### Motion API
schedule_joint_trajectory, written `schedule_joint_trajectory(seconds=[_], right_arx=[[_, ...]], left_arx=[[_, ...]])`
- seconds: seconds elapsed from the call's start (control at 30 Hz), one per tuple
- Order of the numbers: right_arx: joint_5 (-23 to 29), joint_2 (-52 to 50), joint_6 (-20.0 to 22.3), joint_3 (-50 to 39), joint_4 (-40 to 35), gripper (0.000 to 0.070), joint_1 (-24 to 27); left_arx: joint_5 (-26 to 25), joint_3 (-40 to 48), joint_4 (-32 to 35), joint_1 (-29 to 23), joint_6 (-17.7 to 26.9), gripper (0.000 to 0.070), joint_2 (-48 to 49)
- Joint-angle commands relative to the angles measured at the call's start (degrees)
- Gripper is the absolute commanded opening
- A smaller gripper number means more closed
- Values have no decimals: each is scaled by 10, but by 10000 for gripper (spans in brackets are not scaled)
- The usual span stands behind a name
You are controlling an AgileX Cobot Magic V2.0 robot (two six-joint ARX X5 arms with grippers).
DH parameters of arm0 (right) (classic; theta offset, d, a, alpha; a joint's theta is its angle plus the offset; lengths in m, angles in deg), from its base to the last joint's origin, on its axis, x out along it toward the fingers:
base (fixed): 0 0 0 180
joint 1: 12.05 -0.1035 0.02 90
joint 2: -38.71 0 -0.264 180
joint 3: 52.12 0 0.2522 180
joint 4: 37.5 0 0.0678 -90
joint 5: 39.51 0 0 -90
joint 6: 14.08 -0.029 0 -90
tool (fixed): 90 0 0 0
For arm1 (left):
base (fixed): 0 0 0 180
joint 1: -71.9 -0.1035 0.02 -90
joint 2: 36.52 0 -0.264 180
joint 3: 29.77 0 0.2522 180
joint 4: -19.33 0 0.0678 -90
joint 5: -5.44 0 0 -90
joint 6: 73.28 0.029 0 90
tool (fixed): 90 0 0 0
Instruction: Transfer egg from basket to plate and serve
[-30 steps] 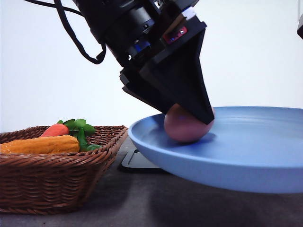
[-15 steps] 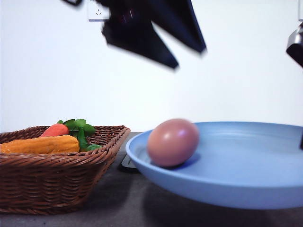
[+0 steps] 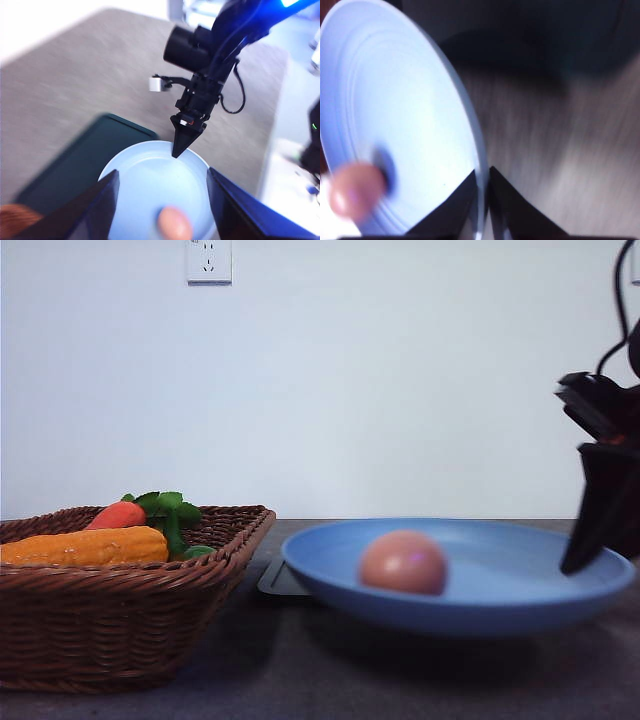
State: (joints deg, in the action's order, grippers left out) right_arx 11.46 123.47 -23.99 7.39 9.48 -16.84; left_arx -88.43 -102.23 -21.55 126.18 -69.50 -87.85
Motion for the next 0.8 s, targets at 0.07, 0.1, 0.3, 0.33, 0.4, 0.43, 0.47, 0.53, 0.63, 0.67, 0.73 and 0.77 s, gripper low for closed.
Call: schedule_joint_trajectory(seconds=[0.07, 0.1, 0.3, 0.33, 0.4, 0.43, 0.47, 0.53, 0.63, 0.67, 0.73, 0.77], right_arx=[[-5, 54, -6, 65, -6, 0, 8], [-2, 66, -6, 80, -6, 0, 10], [3, 149, -8, 164, -6, 0, 13], [5, 163, -10, 178, -6, 0, 13], [6, 188, -14, 202, -6, 0, 13], [6, 199, -15, 213, -6, 0, 13], [8, 210, -16, 223, -6, 0, 13], [14, 227, -18, 241, -6, 0, 13], [18, 242, -22, 256, -6, 0, 15], [18, 245, -23, 258, -5, 0, 16], [21, 248, -26, 260, -7, 0, 17], [24, 248, -26, 260, -7, 0, 17]], left_arx=[[30, -10, -14, 4, -3, 359, 29], [36, -10, -19, 4, -3, 359, 37], [60, -10, -43, 4, -6, 359, 70], [63, -10, -46, 4, -7, 359, 73], [71, -10, -51, 4, -12, 359, 77], [74, -10, -53, 4, -13, 359, 79], [74, -10, -54, 4, -13, 359, 80], [74, -10, -55, 4, -14, 359, 80], [74, -10, -56, 4, -15, 359, 80], [74, -10, -56, 4, -15, 359, 80], [74, -10, -55, 4, -15, 359, 80], [74, -10, -56, 4, -16, 359, 80]])
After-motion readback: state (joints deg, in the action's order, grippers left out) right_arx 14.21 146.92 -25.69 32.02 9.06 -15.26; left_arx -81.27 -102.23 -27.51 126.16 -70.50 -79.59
